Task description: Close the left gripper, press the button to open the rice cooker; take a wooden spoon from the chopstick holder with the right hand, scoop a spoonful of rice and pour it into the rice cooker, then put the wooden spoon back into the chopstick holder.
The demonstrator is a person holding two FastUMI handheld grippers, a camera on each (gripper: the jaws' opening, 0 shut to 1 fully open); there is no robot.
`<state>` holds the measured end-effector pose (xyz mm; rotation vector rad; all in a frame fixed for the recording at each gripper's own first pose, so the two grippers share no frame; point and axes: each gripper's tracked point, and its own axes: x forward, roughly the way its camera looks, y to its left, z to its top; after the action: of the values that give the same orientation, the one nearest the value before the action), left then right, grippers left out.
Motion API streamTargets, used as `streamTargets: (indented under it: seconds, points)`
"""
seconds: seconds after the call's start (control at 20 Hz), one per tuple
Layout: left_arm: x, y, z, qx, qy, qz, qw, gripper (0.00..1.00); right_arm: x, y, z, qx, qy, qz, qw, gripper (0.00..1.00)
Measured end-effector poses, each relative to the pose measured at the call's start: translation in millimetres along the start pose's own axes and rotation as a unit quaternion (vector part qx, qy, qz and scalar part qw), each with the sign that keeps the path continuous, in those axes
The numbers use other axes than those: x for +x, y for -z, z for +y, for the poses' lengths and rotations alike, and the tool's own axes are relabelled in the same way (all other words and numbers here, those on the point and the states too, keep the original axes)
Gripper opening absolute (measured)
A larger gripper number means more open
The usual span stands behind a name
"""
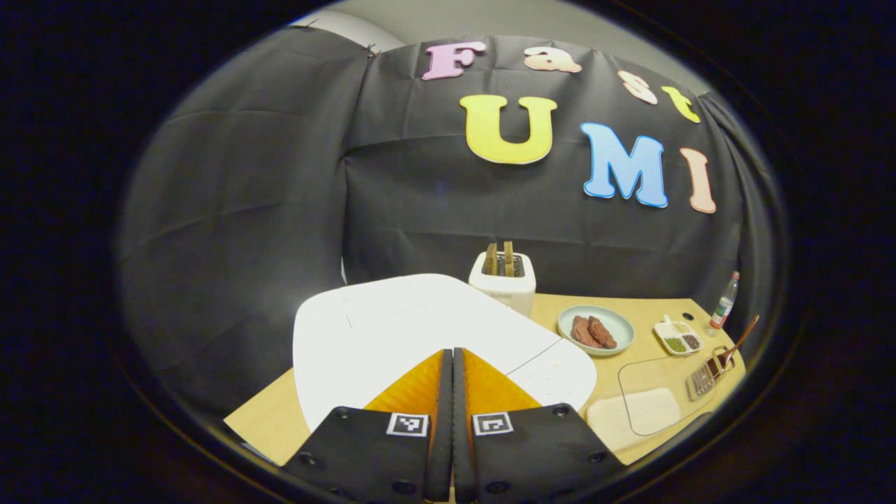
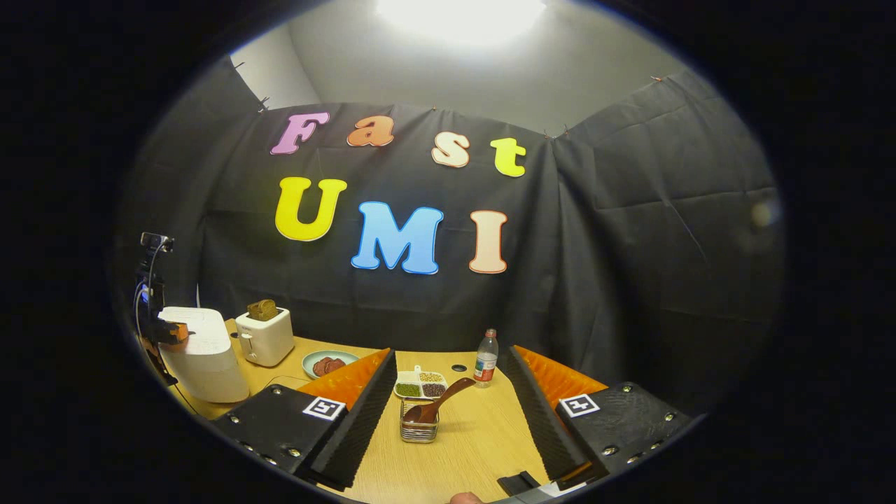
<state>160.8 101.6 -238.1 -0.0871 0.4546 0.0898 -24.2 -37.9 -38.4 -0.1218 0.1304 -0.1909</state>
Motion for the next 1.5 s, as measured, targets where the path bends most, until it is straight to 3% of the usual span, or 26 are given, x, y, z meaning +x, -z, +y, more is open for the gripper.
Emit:
streamTargets:
  seconds: [0.4, 0.6, 0.8, 1.15, 1.5]
  points:
    - [-4, 11, -1, -0.021, -0.022, 0.004, 1.000, 0.10, 3, 4, 4, 0.001, -0.014, 0.000, 1.000, 0.96]
    - [-5, 1, -1, -0.002, -0.026, 0.006, 1.000, 0.10, 4, 1, 1, 0.008, -0.018, -0.007, 1.000, 0.96]
    - [-17, -39, 1, 0.020, -0.042, -0.035, 0.998, 0.07, 10, -4, -8, 0.012, -0.018, -0.017, 1.000, 0.96]
    - [-40, -103, 18, 0.011, -0.064, -0.093, 0.994, 0.09, 18, -1, -6, 0.013, -0.038, -0.019, 0.999, 0.96]
    - [-100, -157, -6, 0.006, -0.045, -0.166, 0.985, 0.09, 36, -2, -4, 0.027, -0.059, -0.019, 0.998, 0.96]
